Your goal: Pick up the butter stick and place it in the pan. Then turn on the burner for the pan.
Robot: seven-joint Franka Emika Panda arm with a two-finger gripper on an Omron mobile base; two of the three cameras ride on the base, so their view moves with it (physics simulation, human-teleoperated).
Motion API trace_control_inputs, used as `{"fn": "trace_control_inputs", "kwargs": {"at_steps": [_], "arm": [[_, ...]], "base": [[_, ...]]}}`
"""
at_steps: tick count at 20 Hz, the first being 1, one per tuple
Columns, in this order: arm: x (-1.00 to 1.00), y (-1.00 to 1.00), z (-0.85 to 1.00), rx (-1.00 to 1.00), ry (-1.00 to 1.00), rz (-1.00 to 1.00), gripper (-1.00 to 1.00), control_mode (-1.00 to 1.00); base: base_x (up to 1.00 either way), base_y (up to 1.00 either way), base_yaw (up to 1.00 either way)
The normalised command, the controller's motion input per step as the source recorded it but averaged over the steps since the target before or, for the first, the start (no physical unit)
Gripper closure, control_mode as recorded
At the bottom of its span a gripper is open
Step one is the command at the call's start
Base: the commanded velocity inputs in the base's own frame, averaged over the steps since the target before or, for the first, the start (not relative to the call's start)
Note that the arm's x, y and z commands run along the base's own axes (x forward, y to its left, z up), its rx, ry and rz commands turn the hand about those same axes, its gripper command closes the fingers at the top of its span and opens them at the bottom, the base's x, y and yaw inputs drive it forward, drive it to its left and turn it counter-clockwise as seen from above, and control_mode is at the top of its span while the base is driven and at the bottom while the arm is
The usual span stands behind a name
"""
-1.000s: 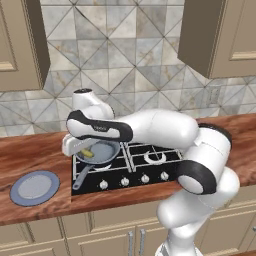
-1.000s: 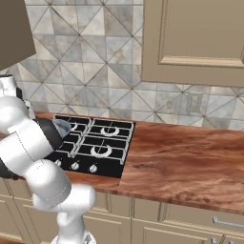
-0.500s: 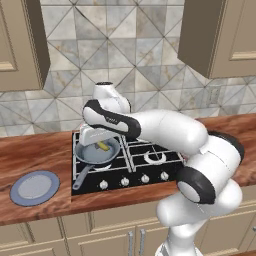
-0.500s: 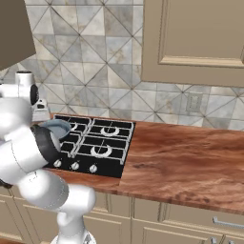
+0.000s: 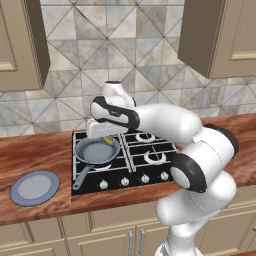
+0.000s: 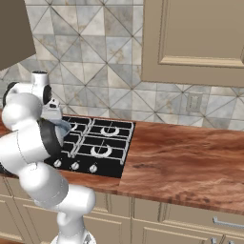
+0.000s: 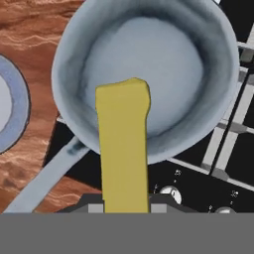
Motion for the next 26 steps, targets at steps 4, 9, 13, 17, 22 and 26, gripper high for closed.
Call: {"fn": "trace_control_inputs", "kwargs": {"at_steps": [4, 9, 13, 17, 22, 26], "arm": [[0.24, 0.0, -0.45, -0.08, 0.0, -0.1, 1.0, -1.0], [0.19, 0.0, -0.41, -0.1, 0.0, -0.09, 1.0, -1.0], [0.14, 0.0, -0.21, -0.01, 0.05, -0.06, 1.0, -1.0], [0.16, 0.0, -0.12, 0.0, 0.03, -0.02, 1.0, -1.0], [0.23, 0.01, -0.17, 0.0, 0.03, 0.0, 1.0, -1.0], [0.13, 0.02, -0.2, 0.0, 0.04, 0.0, 1.0, -1.0]], "base": [[0.0, 0.0, 0.0], [0.0, 0.0, 0.0], [0.0, 0.0, 0.0], [0.0, 0.0, 0.0], [0.0, 0.0, 0.0], [0.0, 0.0, 0.0]]}}
